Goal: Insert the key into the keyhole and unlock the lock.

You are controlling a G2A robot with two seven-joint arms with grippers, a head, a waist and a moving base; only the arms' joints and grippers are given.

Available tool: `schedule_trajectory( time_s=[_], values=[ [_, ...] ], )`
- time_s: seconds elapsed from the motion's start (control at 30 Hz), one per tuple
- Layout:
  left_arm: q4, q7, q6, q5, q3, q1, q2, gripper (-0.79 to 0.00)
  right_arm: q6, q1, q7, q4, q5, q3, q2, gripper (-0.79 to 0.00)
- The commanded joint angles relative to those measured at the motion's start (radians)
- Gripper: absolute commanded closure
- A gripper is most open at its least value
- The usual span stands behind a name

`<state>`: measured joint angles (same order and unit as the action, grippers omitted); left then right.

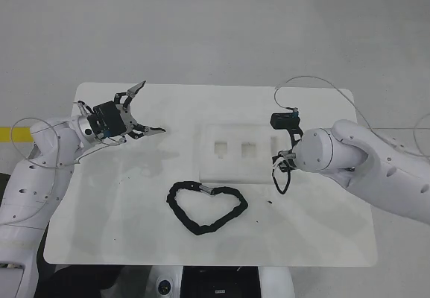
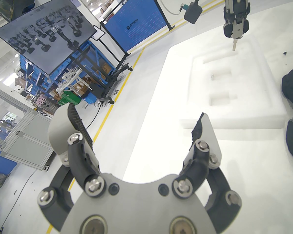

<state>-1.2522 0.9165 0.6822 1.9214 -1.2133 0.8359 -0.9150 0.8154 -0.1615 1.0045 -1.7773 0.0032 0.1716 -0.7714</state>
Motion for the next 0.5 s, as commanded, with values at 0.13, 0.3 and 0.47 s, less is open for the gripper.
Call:
schedule_trajectory(
  time_s=[0.13,0.3,0.47],
  values=[
    [0.0,0.0,0.0,0.0,0.0,0.0,0.0,-0.785,-0.027,-0.015,-0.032,-0.037,0.108,0.065,0.027,0.0],
    [0.0,0.0,0.0,0.0,0.0,0.0,0.0,-0.785,-0.146,-0.097,-0.092,-0.062,0.157,0.139,0.089,0.0],
    [0.0,0.0,0.0,0.0,0.0,0.0,0.0,-0.785,-0.3,-0.207,-0.183,-0.092,0.192,0.214,0.156,0.0]
  ],
)
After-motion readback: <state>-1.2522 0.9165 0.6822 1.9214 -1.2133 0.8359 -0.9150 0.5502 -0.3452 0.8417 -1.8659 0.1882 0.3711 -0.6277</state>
